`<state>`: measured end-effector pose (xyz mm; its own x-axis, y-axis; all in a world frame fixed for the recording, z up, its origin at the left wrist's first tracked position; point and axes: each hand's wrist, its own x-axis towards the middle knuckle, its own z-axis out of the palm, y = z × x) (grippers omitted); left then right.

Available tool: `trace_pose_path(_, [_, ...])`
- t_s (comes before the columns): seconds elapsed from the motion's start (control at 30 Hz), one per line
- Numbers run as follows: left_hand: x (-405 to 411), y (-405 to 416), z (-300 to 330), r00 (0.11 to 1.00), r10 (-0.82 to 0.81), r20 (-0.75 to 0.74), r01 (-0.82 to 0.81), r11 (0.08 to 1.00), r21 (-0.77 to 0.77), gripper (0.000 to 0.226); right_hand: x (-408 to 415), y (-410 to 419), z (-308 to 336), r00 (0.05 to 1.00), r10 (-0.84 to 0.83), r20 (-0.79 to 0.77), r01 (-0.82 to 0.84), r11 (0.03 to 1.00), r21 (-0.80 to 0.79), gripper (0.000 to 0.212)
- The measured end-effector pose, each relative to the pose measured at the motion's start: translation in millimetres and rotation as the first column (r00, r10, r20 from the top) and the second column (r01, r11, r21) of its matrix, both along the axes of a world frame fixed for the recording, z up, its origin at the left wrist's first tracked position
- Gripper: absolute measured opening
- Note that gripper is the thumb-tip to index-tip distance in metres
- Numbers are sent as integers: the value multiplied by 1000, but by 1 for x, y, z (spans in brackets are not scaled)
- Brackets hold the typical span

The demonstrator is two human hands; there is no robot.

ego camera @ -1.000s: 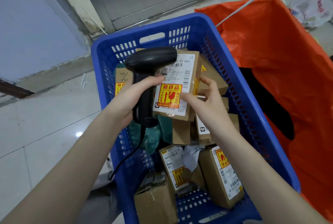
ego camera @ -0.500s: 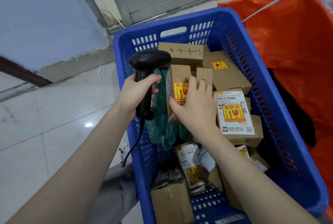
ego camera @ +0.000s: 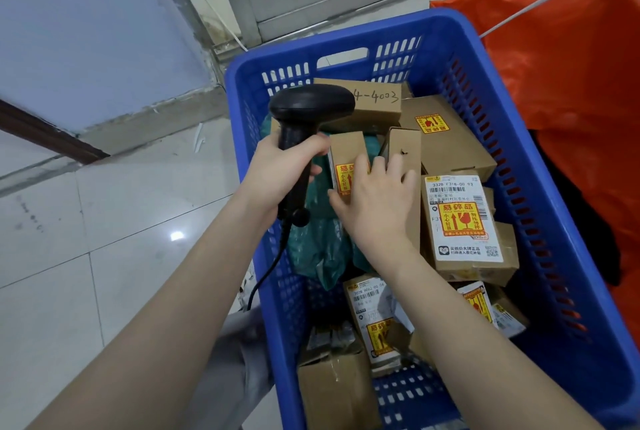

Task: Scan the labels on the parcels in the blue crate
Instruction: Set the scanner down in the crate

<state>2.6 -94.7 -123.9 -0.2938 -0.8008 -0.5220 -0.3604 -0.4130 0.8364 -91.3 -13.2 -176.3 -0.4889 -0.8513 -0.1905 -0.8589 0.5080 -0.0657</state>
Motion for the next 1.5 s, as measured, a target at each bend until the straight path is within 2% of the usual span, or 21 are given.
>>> trace_pose_path(0.17, [0, 1, 3, 1000, -5, 3, 5, 1000, -14, 23, 0, 4, 3, 1000, -18, 11, 18, 998, -52, 65])
trace_pose_path(0.33, [0, 1, 8, 1000, -1, -15, 1, 1000, -12, 20, -7, 10, 12, 999, -23, 46, 28, 993, -113, 57])
trace_pose_path(0.57, [-6, 12, 14, 989, -141, 38, 144, 987, -72, 13, -32, 31, 32, 968, 19, 252, 51, 962, -267, 61])
trace_pose_path(0.63, [-9, 16, 15, 975, -214, 53, 218, 973, -76, 10, -41, 40, 37, 924, 26, 381, 109, 938, -329, 68])
trace_pose_path(0.7, [-13, 22, 17, 958, -284, 48, 287, 955, -80, 7, -49, 51, 45, 839, 16, 543, 204, 917, -342, 78])
trace_pose_path(0.77, [-17, 27, 16, 936, -348, 48, 351, 931, -100, 16, -56, 60, 52, 765, 21, 644, 262, 903, -340, 86])
trace_pose_path(0.83, [-21, 31, 15, 915, -400, 47, 403, 909, -105, 33, -62, 67, 59, 729, 47, 682, 266, 899, -347, 91])
trace_pose_path(0.93, [-27, 37, 14, 880, -472, 57, 475, 871, -124, 45, -68, 73, 66, 712, 81, 697, 232, 911, -342, 84])
trace_pose_path(1.1, [-31, 45, 11, 809, -578, 111, 588, 788, -182, 36, -74, 81, 62, 702, 74, 708, 231, 917, -325, 57])
trace_pose_path(1.17, [-33, 46, 7, 798, -582, 158, 603, 773, -198, 33, -75, 83, 58, 732, 59, 679, 230, 916, -328, 48])
trace_pose_path(1.27, [-34, 45, 3, 730, -620, 289, 682, 690, -243, 41, -78, 85, 52, 778, -7, 629, 257, 916, -308, 47])
trace_pose_path(1.37, [-30, 40, 0, 653, -681, 331, 752, 633, -182, 57, -84, 87, 48, 794, -108, 598, 332, 901, -278, 45])
trace_pose_path(1.43, [-27, 39, -4, 640, -674, 370, 759, 629, -168, 57, -89, 89, 47, 787, -178, 590, 382, 893, -239, 45])
trace_pose_path(1.5, [-27, 40, -9, 666, -645, 374, 734, 654, -180, 52, -93, 89, 46, 773, -220, 595, 402, 895, -191, 49])
